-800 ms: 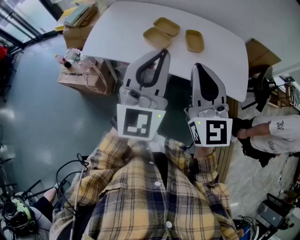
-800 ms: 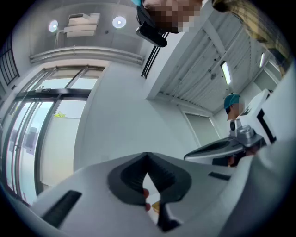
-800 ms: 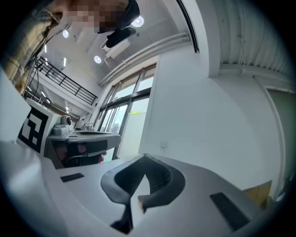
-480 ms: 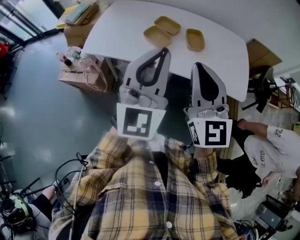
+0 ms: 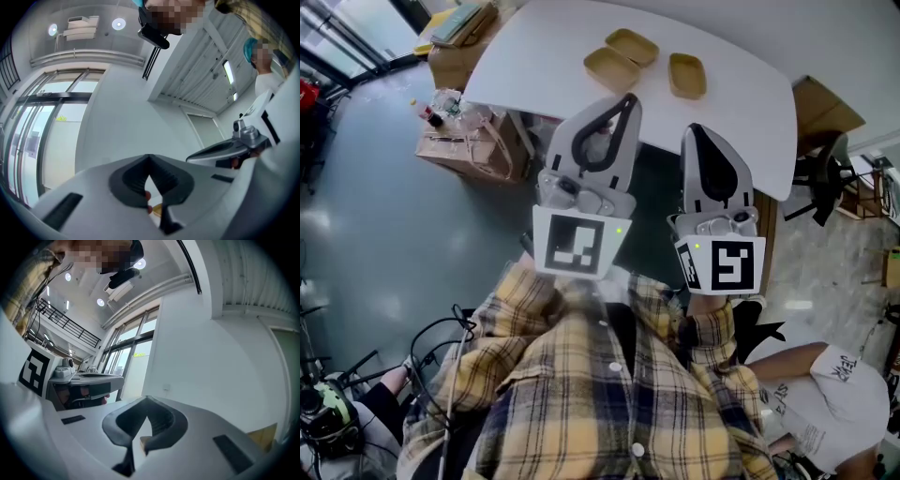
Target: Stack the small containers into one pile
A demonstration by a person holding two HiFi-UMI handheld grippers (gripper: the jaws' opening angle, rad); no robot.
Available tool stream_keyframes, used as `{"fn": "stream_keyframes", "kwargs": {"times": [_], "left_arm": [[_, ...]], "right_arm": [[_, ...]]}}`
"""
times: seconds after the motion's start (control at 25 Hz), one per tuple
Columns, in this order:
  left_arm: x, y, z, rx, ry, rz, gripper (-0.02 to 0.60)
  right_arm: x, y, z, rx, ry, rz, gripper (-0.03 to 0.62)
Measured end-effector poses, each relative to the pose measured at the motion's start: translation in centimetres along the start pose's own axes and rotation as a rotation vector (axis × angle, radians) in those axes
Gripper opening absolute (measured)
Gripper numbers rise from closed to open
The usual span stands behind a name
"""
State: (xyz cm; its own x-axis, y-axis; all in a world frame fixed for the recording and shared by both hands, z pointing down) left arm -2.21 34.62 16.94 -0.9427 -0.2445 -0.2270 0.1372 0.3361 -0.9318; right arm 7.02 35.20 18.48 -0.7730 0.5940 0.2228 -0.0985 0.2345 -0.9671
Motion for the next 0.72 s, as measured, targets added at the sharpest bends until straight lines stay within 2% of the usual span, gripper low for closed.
{"fn": "stream_keyframes", "kwargs": {"times": [0.36, 0.72], "left_arm": [[-1.0, -0.5, 0.5, 0.003, 0.001, 0.007, 0.017], [0.8, -2.3, 5.2, -0.028, -0.011, 0.024, 0.017]], "right_arm": [[-0.8, -1.1, -0.2, 0.008, 0.008, 0.022, 0.014], [-3.2, -2.4, 4.1, -0.001, -0.006, 0.01, 0.014]]}}
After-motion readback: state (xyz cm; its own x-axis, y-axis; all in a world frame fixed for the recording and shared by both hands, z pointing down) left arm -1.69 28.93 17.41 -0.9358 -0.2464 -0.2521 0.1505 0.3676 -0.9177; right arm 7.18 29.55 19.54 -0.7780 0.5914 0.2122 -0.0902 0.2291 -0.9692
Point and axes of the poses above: the fingertips, and each gripper's own axes: z forward along the fingers, x to its left, y out of its top, the point moved 2 cm from there along -z, backward along the fingers, and after that the axes turned 9 degrees about y, right-handed, at the moved point
